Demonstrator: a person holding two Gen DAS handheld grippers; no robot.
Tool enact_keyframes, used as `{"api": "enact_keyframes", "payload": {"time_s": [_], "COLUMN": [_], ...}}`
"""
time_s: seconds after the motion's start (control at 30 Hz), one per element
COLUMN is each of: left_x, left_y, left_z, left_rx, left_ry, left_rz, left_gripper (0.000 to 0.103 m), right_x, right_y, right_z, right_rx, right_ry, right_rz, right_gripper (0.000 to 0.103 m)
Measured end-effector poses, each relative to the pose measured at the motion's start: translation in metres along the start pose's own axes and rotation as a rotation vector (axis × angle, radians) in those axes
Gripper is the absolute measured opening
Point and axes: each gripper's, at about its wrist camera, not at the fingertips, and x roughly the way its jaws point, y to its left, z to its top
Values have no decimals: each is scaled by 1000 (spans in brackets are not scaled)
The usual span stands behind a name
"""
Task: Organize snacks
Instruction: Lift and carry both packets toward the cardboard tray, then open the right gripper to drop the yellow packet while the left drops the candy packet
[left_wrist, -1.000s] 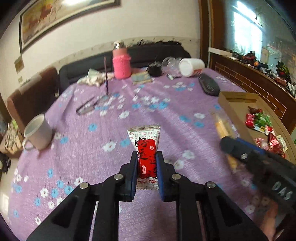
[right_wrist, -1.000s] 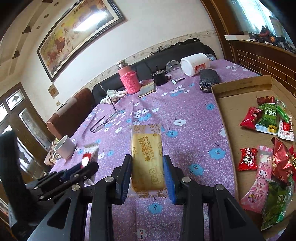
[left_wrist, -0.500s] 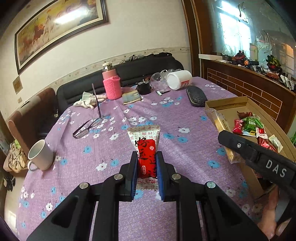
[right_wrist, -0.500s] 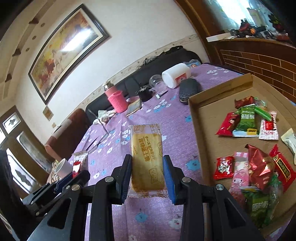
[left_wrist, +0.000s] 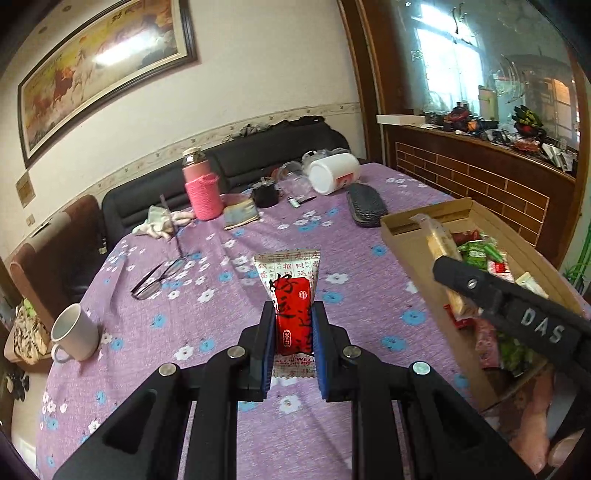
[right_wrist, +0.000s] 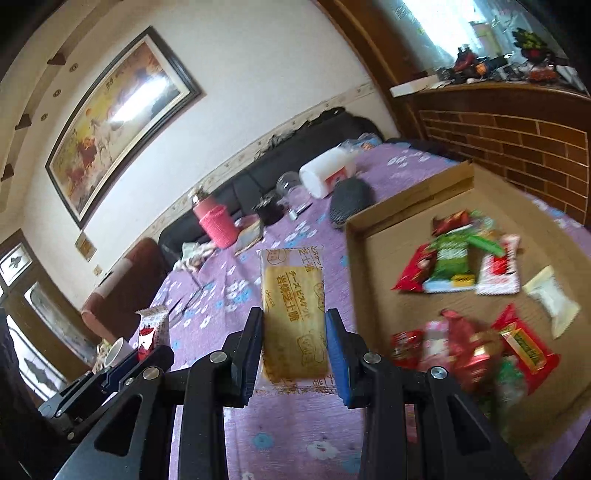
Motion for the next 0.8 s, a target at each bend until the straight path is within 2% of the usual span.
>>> {"api": "enact_keyframes", "payload": {"time_s": [0.17, 0.37, 0.57, 0.8], "left_x": [2, 13, 29, 44], "left_y": [-22, -66, -111, -128], "left_z": [8, 15, 9, -5], "left_rx": [5, -2, 19, 50], "left_ry": [0, 33, 69, 102], "left_rz": [-57, -221, -372, -504], "left_gripper": [17, 18, 18, 18], "right_x": [-27, -52, -48, -39], "right_y": [-31, -83, -112, -118], "right_z": [12, 22, 25, 27], "right_rx": [34, 109, 188, 189], "right_ry": [-62, -123, -104, -63], "right_rz": [-57, -159, -237, -304], "right_gripper": [36, 36, 36, 36]}}
